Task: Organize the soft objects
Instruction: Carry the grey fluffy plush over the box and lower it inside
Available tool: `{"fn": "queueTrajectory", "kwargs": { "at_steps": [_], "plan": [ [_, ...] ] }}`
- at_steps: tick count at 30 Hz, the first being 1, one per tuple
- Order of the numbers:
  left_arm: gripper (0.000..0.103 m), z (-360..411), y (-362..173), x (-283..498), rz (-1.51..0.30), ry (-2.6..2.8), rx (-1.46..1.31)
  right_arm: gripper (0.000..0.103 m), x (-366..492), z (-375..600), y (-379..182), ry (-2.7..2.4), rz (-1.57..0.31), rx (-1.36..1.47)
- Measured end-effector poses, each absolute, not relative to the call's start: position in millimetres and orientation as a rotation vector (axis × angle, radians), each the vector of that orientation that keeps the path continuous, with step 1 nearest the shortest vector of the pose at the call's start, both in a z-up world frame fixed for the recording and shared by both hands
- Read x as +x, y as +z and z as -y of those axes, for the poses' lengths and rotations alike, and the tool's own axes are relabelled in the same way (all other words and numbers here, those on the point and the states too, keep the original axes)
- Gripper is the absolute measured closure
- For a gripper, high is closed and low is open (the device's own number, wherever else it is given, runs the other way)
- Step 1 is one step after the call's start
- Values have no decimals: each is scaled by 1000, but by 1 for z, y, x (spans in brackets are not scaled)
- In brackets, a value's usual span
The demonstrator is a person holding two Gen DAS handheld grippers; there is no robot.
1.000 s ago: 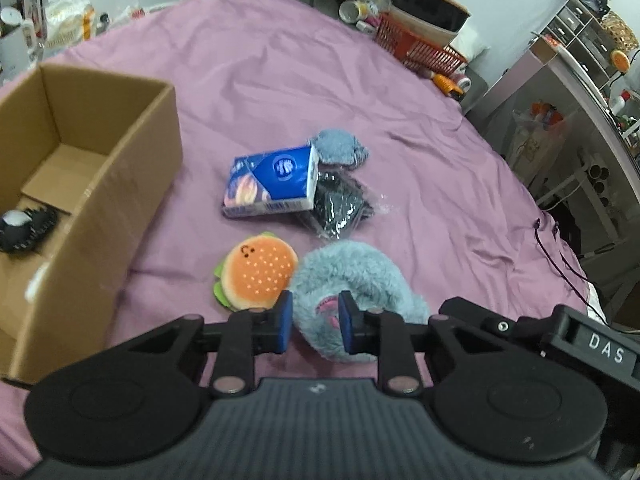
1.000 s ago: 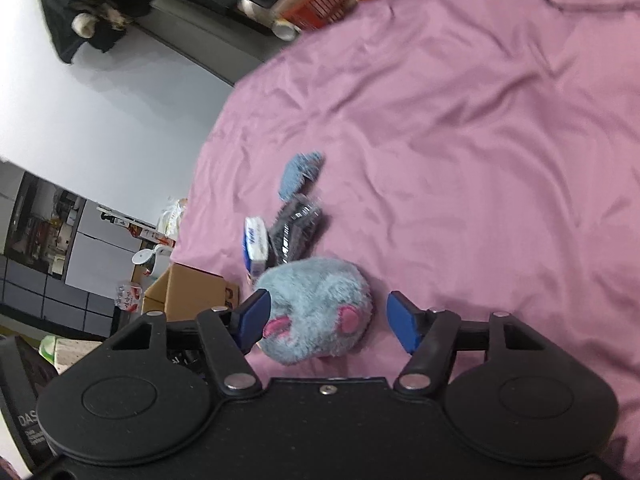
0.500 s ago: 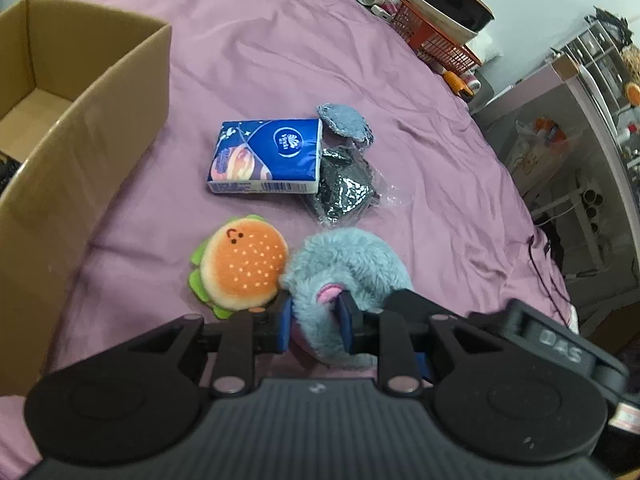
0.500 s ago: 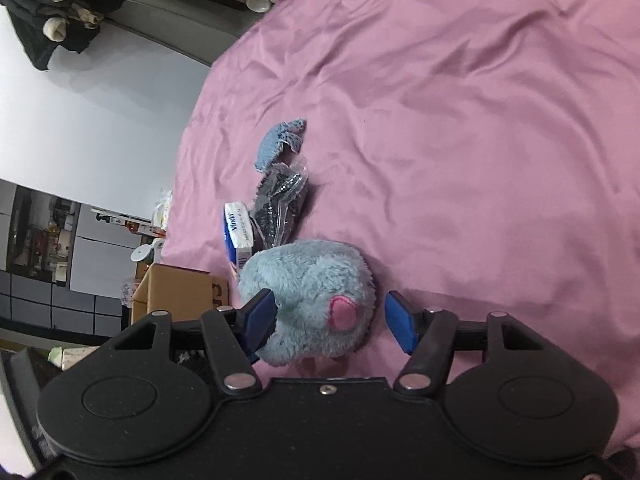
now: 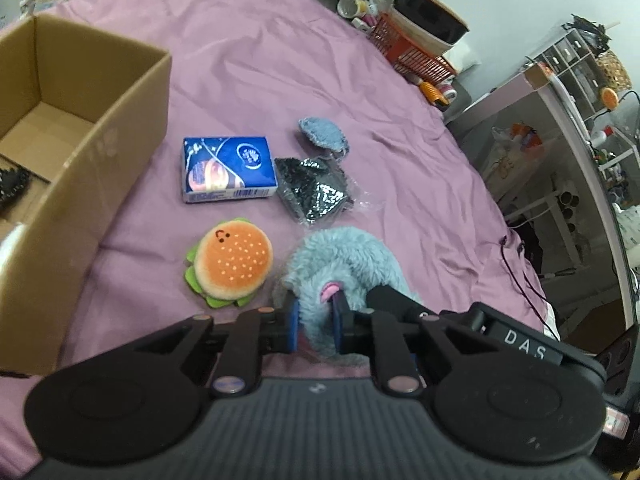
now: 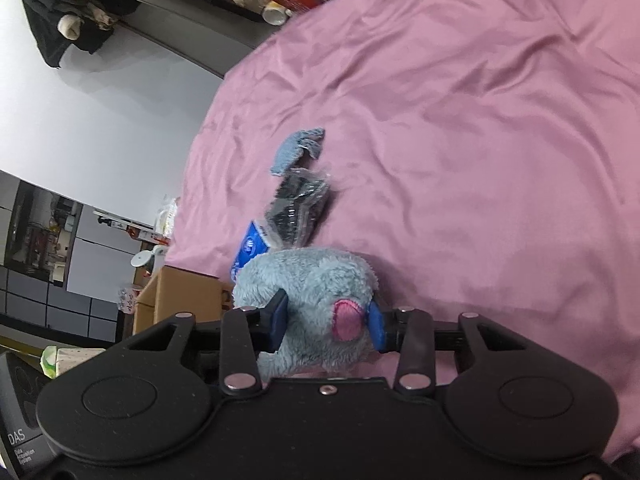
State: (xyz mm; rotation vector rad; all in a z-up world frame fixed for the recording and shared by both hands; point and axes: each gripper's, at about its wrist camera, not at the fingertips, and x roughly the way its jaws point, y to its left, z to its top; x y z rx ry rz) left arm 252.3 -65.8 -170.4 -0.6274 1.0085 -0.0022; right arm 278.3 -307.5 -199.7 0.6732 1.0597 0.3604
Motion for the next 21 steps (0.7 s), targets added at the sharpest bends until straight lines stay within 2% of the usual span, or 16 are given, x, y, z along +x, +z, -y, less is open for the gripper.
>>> {"fn": "queueTrajectory", "kwargs": {
  "at_steps": [21],
  "plan": [
    [88, 1, -101, 196, -897, -9, -611, 64, 227, 237, -128, 404, -931, 585]
  ]
}}
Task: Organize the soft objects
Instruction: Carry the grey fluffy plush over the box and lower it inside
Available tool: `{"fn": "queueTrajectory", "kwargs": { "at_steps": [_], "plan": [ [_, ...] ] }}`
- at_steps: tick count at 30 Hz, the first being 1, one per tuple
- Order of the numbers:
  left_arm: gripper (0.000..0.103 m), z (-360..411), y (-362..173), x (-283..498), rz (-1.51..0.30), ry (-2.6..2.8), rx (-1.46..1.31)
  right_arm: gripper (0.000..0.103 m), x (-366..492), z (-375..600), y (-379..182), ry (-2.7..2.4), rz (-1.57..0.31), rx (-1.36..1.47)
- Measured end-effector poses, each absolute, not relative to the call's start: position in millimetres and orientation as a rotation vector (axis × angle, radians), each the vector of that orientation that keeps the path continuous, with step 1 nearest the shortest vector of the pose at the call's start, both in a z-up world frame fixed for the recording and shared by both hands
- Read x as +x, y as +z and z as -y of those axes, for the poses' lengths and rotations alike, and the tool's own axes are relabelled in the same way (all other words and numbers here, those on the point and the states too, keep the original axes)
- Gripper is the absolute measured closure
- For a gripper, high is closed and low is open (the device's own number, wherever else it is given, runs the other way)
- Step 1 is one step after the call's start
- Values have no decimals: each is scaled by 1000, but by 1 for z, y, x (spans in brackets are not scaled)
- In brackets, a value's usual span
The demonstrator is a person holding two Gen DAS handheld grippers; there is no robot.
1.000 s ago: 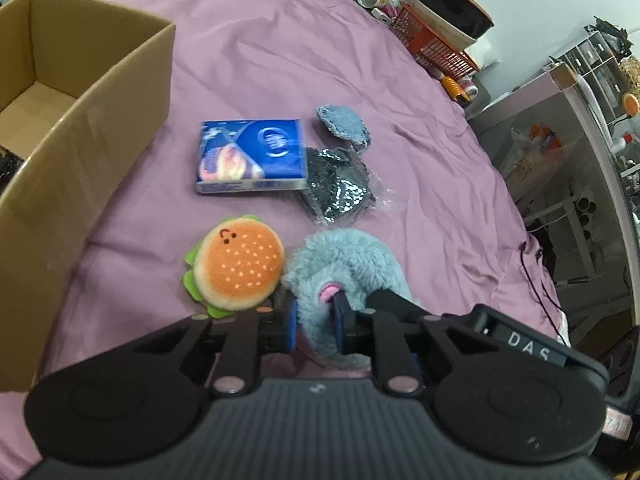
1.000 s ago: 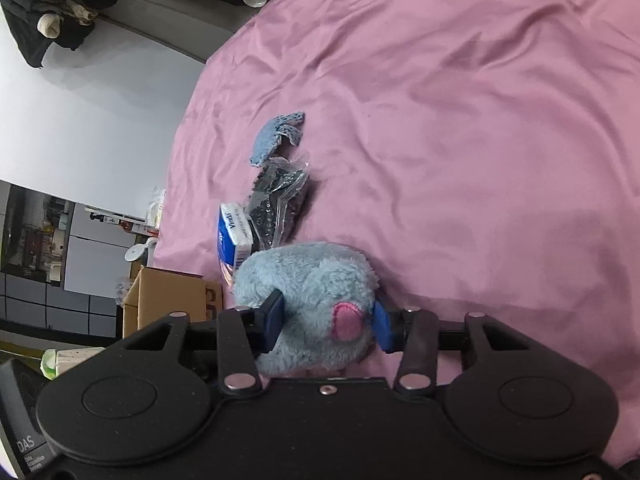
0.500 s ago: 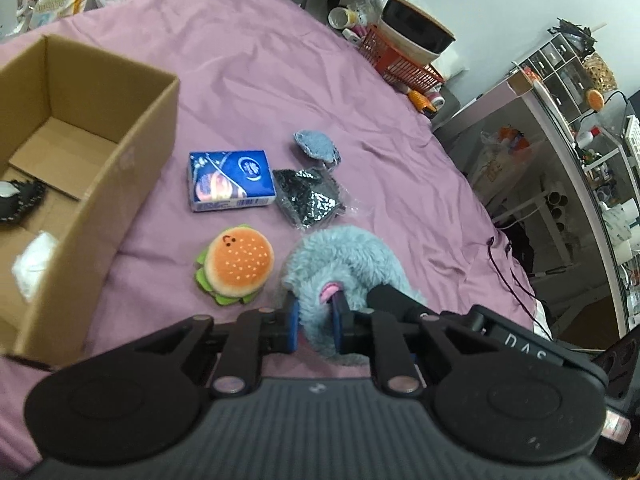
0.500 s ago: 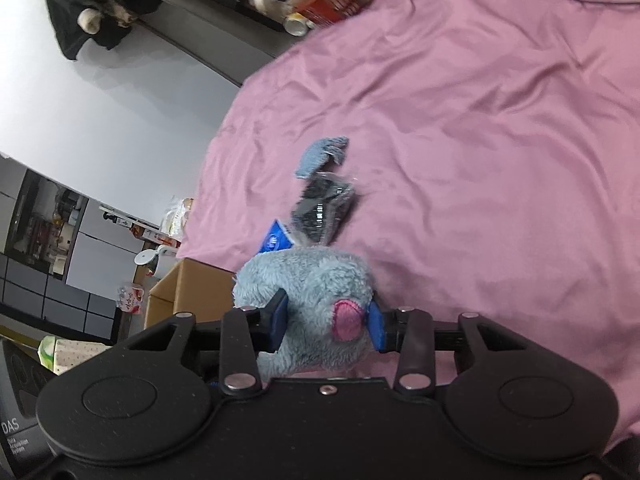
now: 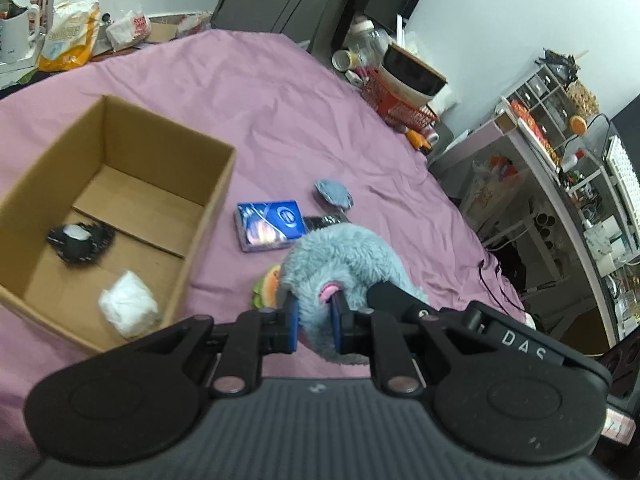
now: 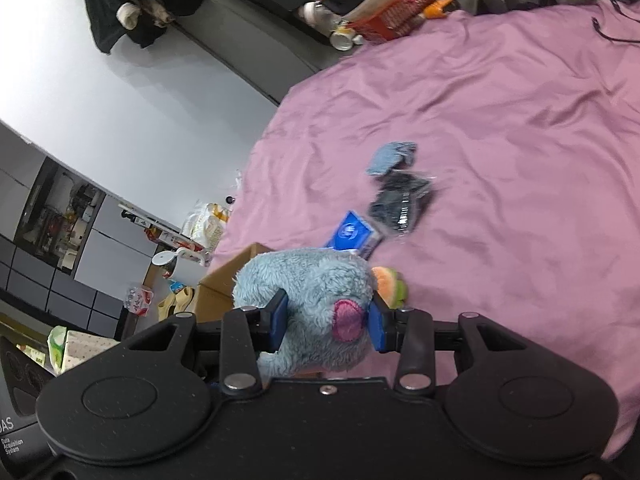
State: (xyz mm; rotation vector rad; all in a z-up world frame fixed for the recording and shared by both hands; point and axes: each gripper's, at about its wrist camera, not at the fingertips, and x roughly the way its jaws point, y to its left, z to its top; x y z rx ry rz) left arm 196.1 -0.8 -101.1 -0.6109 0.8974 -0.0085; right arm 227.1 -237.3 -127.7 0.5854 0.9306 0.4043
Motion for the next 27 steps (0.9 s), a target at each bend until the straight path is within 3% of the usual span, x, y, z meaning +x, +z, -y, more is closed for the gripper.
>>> {"fn": "queueTrajectory", "kwargs": {
  "at_steps": [27],
  "plan": [
    [88, -107, -83, 163, -812, 88, -702, 63, 217, 119, -96, 508, -938, 475]
  ]
}}
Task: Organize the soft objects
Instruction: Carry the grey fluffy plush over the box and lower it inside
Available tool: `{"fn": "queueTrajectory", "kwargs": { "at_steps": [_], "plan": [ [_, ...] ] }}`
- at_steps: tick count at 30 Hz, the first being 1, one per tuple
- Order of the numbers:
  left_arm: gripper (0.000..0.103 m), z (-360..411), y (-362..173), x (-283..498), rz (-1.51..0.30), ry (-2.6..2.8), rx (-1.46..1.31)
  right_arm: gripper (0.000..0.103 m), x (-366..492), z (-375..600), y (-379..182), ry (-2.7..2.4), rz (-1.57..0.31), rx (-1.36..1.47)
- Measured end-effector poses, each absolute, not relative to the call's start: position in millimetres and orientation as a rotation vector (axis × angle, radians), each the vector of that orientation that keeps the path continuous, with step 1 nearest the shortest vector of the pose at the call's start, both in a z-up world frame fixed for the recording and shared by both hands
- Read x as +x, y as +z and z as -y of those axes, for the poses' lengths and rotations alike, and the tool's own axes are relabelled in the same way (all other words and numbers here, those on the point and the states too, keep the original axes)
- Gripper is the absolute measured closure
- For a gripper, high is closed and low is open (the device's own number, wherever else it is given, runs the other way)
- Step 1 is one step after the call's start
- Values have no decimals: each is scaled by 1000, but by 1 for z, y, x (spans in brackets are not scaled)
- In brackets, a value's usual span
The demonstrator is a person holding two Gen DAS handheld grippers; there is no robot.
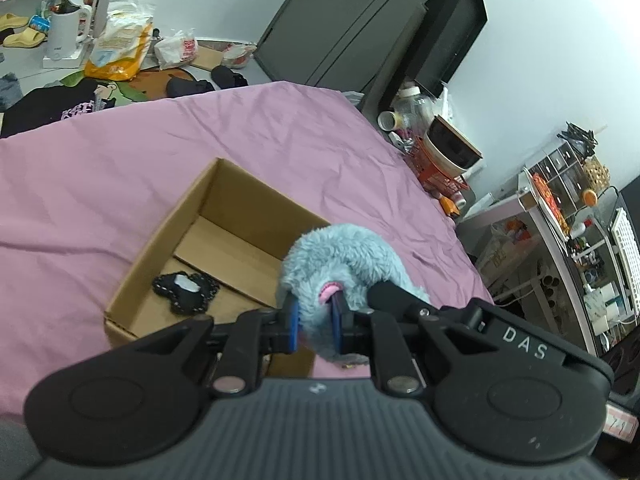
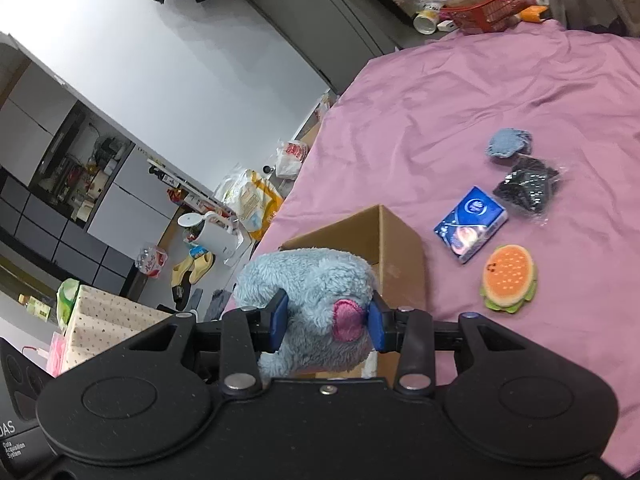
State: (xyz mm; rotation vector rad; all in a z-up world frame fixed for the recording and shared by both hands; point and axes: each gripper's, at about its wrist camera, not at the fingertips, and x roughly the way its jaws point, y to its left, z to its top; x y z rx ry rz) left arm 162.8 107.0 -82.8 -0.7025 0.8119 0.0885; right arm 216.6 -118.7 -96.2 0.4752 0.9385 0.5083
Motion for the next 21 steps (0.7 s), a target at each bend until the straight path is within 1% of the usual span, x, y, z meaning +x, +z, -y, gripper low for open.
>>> {"fn": "queueTrajectory", "kwargs": {
  "at_steps": [7, 15, 21],
  "plan": [
    [88, -128, -93, 167, -828, 118, -722, 63, 223, 96, -103, 511, -965, 455],
    [88, -153, -117, 169, -876, 159, -762, 62, 229, 68, -122, 500, -1034, 413],
    [88, -165, -138, 173, -945, 182, -779, 59, 233, 51, -137, 460, -1087, 374]
  ]
}}
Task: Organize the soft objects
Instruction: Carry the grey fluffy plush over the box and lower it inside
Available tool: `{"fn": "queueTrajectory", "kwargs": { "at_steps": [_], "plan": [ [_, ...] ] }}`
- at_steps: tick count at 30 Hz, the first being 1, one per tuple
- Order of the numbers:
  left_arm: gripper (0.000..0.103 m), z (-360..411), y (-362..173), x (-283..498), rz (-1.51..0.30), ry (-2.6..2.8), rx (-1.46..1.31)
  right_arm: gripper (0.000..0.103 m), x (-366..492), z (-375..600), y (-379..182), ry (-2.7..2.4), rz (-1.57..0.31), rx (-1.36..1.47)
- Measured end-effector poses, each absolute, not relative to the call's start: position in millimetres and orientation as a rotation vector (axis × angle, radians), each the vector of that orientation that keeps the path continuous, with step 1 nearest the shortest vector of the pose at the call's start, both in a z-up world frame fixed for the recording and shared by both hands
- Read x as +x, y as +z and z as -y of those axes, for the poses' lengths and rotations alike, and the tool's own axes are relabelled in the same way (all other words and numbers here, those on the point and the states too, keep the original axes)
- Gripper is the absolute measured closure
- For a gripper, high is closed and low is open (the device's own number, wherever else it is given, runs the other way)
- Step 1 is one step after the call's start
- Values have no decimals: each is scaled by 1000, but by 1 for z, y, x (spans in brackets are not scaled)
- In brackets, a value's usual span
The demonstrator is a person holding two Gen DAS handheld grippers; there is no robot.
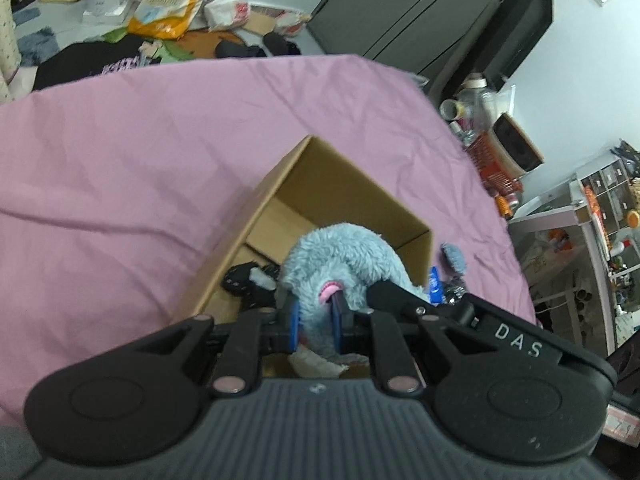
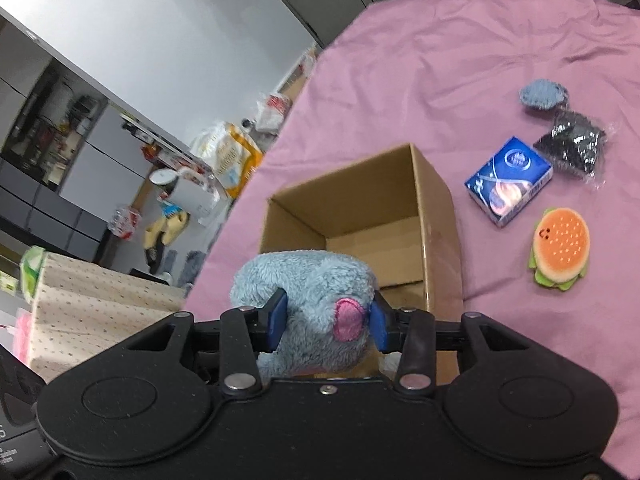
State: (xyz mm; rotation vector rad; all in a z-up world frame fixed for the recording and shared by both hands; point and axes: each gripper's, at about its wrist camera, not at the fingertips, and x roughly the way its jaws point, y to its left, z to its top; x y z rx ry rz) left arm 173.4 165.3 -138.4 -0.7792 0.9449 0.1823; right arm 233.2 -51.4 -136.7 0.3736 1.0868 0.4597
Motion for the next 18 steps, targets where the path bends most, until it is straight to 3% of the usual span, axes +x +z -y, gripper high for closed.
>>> {"fn": "queueTrajectory", "kwargs": {
  "at_steps": [12, 18],
  "plan": [
    [87, -174, -155, 172, -1067, 259, -760, 54, 229, 39, -150, 410, -1165, 294],
    [80, -175, -142, 166, -1072, 292, -733, 44, 224, 43, -142, 416, -1161, 292]
  ]
}}
